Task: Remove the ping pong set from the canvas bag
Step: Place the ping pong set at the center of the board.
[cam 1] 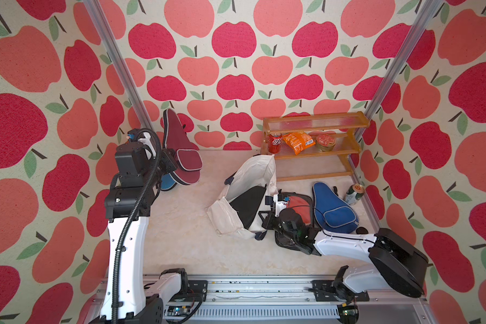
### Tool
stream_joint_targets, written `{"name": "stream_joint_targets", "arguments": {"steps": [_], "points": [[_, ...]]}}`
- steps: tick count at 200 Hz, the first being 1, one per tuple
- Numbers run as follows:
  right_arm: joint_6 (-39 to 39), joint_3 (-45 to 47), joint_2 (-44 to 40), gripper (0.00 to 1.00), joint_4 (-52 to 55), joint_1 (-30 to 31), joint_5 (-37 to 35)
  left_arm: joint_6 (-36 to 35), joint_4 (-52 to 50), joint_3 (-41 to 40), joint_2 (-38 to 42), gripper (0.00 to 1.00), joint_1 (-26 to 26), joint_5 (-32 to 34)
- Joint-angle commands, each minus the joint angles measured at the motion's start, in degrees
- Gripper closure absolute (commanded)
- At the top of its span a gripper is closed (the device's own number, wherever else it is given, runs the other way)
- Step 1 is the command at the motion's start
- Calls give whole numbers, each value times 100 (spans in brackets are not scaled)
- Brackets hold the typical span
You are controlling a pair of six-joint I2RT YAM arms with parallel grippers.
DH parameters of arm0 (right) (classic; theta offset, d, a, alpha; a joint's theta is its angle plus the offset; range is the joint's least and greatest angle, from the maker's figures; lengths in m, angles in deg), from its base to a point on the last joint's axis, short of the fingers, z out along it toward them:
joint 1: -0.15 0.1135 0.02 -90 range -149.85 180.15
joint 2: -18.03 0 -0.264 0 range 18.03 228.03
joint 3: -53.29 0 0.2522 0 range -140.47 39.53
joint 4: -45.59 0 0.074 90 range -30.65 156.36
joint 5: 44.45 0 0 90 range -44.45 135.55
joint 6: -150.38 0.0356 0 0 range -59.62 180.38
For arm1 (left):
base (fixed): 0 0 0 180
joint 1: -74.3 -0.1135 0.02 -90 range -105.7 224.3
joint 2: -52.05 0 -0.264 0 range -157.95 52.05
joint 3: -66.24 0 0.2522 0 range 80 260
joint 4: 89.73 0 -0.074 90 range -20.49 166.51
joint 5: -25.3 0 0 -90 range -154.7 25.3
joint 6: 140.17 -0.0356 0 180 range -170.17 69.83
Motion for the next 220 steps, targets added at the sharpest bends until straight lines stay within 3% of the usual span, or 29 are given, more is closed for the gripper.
{"name": "stream_joint_targets", "arguments": {"steps": [1, 38, 108, 153, 220], "points": [[-227, -13, -149, 100, 297, 60, 203, 623, 1401, -200, -191, 100, -427, -1220], [-357, -17, -215, 100, 340, 60, 377, 329, 1539, 15, -1120, 100, -593, -2206], [-428, -316, -303, 100, 899, 77, 416, -496, 624, 1468, -3601, 100, -784, -3926], [-659, -732, -383, 100, 1598, 87, 238, -1048, -64, 2409, -4710, 100, -683, -3813], [-805, -1303, -129, 100, 2154, 77, 275, -1253, -216, 2668, -5753, 100, -623, -3833]]}}
